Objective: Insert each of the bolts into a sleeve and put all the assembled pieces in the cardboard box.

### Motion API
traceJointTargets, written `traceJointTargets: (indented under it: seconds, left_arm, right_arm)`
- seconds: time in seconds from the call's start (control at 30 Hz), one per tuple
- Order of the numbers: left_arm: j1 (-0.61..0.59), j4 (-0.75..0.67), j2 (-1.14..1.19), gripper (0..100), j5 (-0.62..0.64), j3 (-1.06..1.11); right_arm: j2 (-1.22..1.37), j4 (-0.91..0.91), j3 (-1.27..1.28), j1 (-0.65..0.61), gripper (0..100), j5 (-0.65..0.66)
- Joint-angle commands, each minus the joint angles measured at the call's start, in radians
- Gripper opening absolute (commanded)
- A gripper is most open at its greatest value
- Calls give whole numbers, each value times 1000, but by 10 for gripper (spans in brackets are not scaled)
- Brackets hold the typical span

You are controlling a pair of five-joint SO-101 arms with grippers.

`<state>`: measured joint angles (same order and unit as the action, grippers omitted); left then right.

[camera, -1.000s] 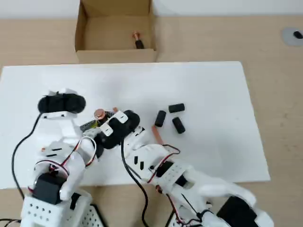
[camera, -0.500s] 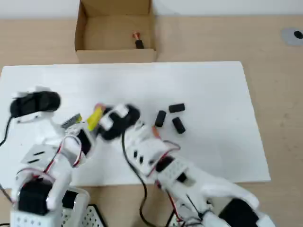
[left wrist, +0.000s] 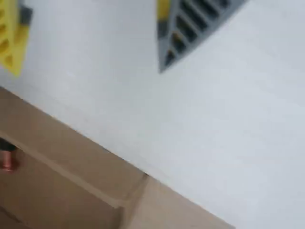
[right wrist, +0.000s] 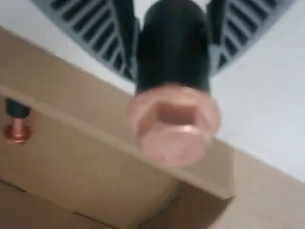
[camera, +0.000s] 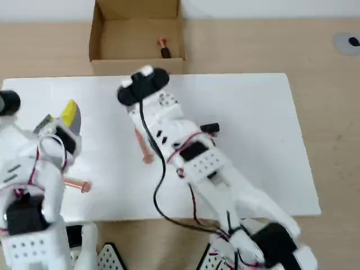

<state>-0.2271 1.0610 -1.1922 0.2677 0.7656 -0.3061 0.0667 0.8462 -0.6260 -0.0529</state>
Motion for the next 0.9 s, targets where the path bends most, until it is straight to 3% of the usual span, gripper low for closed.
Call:
traceJointTargets:
  seconds: [0.0, 0.17, 0.33, 0.5, 0.87]
  left_arm:
    - [-64, -81, 150, 203, 2, -48]
    - [-114, -167, 424, 203, -15, -38]
    - [-77, -106, 653, 203, -141, -115]
    - [-78, -94, 814, 203, -153, -190]
    - [-75, -92, 1038, 203, -269, -250]
  right_arm:
    - [70, -58, -234, 56, 9, -3]
    - [213, -199, -547, 97, 9, 0]
    - [403, -287, -855, 130, 9, 51]
    - [653, -358, -1170, 168, 9, 69]
    - [1222, -327, -1799, 257, 10, 100]
